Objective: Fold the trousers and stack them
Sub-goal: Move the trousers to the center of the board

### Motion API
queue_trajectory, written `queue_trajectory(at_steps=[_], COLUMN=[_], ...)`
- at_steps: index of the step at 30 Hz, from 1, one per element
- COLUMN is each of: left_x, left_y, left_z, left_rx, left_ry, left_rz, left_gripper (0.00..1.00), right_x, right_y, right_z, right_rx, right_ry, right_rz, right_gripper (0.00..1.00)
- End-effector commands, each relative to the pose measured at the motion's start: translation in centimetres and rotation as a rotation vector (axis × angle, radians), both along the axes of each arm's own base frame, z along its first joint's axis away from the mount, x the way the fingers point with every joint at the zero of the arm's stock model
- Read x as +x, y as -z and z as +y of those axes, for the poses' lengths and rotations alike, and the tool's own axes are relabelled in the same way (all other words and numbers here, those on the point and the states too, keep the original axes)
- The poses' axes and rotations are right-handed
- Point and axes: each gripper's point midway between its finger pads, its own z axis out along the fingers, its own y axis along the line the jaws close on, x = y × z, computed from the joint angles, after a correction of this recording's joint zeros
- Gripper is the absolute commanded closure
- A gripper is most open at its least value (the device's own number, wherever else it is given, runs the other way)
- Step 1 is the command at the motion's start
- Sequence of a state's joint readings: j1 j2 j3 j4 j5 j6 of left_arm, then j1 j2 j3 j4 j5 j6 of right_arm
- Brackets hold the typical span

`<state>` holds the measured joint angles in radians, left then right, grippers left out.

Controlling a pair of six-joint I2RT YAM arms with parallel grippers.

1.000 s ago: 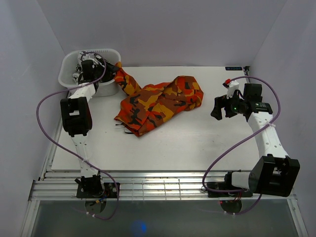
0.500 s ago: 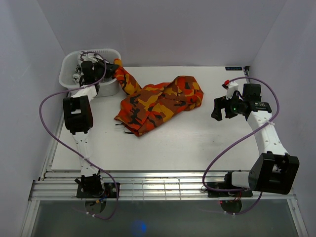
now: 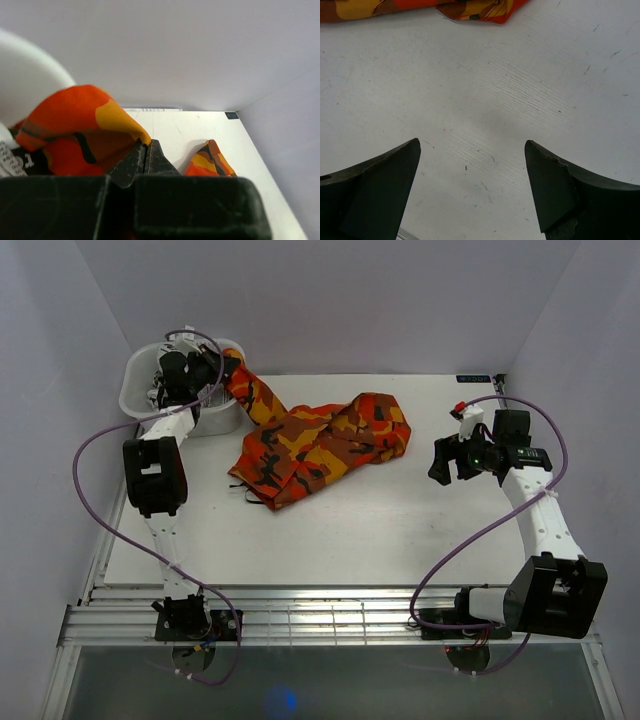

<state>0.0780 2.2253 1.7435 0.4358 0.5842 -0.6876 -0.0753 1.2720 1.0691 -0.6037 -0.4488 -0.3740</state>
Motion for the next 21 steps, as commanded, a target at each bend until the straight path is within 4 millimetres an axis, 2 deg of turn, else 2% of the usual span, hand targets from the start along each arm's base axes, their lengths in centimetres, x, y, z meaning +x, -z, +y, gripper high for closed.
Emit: queue_trajectory(at_steps=[1, 2, 4, 5, 6, 7, 8, 9, 10, 11, 12, 13, 14, 15, 18, 19, 20, 21], left_x=[-3.6, -4.7, -5.7, -7.0, -8.2, -9.0, -10.2, -11.3, -13.1, -14.5, -15.7, -17.5, -18.7, -19.7, -22.9, -24.3, -25.6, -26.7], left_y=[-14.8, -16.2, -16.9, -16.3, -17.3, -17.3, -15.7, -15.1, -16.1, -15.6, -13.2, -13.6, -12.8, -10.4, -9.0, -6.7, -6.7, -5.4], left_z=[-1.4, -2.8, -3.6, -6.9, -7.8, -8.7, -10.6, -11.7, -12.6, -14.3, -15.0, -15.5, -16.6, -16.8, -17.6, -18.0, -18.5, -18.7], left_rx=[0.218, 0.244, 0.313, 0.322, 0.338, 0.35, 0.375, 0.391, 0.41, 0.431, 0.43, 0.425, 0.398, 0.374, 0.304, 0.294, 0.288, 0.282], left_ry=[0.01, 0.035, 0.057, 0.136, 0.156, 0.178, 0.24, 0.277, 0.297, 0.331, 0.368, 0.392, 0.428, 0.457, 0.52, 0.564, 0.592, 0.619], left_rz=[-0.421, -0.465, -0.521, -0.531, -0.555, -0.565, -0.564, -0.561, -0.598, -0.615, -0.564, -0.571, -0.535, -0.456, -0.357, -0.291, -0.278, -0.222], left_gripper=[1.0, 1.0, 1.0, 1.0, 1.0, 1.0, 1.0, 1.0, 1.0, 1.0, 1.0, 1.0, 1.0, 1.0, 1.0, 1.0, 1.0, 1.0], right_x=[-0.3, -0.3, -0.2, -0.2, -0.1, 0.0, 0.0, 0.2, 0.3, 0.4, 0.5, 0.9, 1.1, 1.4, 2.6, 3.1, 3.7, 4.3], right_y=[-1.2, -1.3, -1.3, -1.4, -1.4, -1.5, -1.6, -1.7, -1.7, -1.6, -1.7, -1.5, -1.4, -1.2, -0.6, 0.4, 0.5, 0.4], right_z=[0.5, 0.5, 0.6, 0.6, 0.6, 0.7, 0.7, 0.8, 0.8, 0.8, 0.9, 1.0, 1.2, 1.3, 2.0, 2.2, 2.5, 2.8], right_rx=[0.011, 0.012, 0.016, 0.017, 0.02, 0.022, 0.025, 0.029, 0.03, 0.032, 0.04, 0.046, 0.057, 0.073, 0.124, 0.15, 0.164, 0.178], right_ry=[-0.023, -0.024, -0.026, -0.026, -0.028, -0.029, -0.027, -0.029, -0.029, -0.029, -0.03, -0.028, -0.034, -0.024, -0.033, -0.021, -0.025, -0.031], right_rz=[-0.044, -0.047, -0.051, -0.053, -0.055, -0.056, -0.059, -0.067, -0.07, -0.069, -0.074, -0.076, -0.076, -0.067, -0.043, -0.004, -0.009, -0.009], right_gripper=[0.1, 0.1, 0.1, 0.1, 0.1, 0.1, 0.1, 0.1, 0.1, 0.1, 0.1, 0.1, 0.1, 0.1, 0.09, 0.07, 0.07, 0.06])
